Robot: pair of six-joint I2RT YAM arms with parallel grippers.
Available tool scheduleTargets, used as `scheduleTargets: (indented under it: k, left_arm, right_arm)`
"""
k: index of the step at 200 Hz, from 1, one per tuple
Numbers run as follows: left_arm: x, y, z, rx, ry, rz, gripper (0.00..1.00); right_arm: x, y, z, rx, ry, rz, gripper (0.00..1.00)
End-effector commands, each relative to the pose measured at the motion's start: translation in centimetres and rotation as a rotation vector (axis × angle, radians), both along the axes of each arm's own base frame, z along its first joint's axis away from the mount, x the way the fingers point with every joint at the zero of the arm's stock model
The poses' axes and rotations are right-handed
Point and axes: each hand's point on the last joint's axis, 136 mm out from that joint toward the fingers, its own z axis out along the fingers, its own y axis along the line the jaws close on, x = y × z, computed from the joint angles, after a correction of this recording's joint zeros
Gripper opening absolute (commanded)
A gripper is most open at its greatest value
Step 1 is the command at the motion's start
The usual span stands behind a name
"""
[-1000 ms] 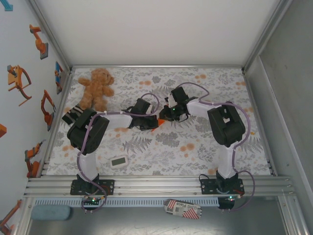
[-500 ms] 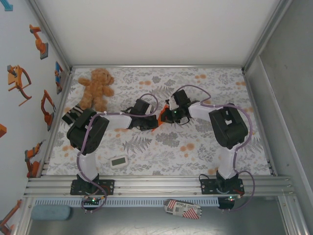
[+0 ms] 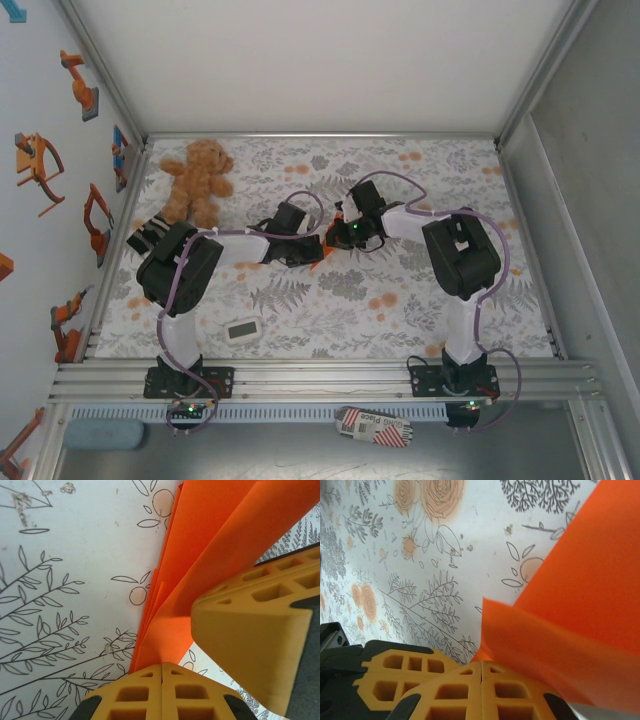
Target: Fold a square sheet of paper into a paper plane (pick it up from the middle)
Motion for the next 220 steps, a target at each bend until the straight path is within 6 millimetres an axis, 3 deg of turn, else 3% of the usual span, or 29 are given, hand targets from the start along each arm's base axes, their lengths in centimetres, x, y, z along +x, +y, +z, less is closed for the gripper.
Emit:
scheduleTargets:
  k: [1,62,178,200,220]
  left_arm:
    - [-1.8,2.3,-3.1,0.103,0.090,0.020,0.00]
    - [-2.4,2.7,-3.5,0.122,0.119,0.016,0.00]
    - [-4.4,4.0,-4.5,0.176,0.199,0.000,0.00]
    - [-4.1,3.8,-3.9,0.163,0.184,-0.007,0.00]
    - [-3.0,2.6,-1.5,0.111,0.124,-0.025,0.00]
  right_arm:
    - [0.2,0.0,-0.8,-0.026,0.000,0.010,0.03]
    - [0.6,-0.9,-2.6,-0.077,0.006,0.003,0.02]
    - [5.1,-5.6,-3.7,-0.211,0.013,-0.050,0.02]
    - [4.9,-5.8,-3.7,-0.211,0.022,-0.045,0.02]
    - [3.8,-5.2,-3.6,-0.182,0.051,-0.039,0.02]
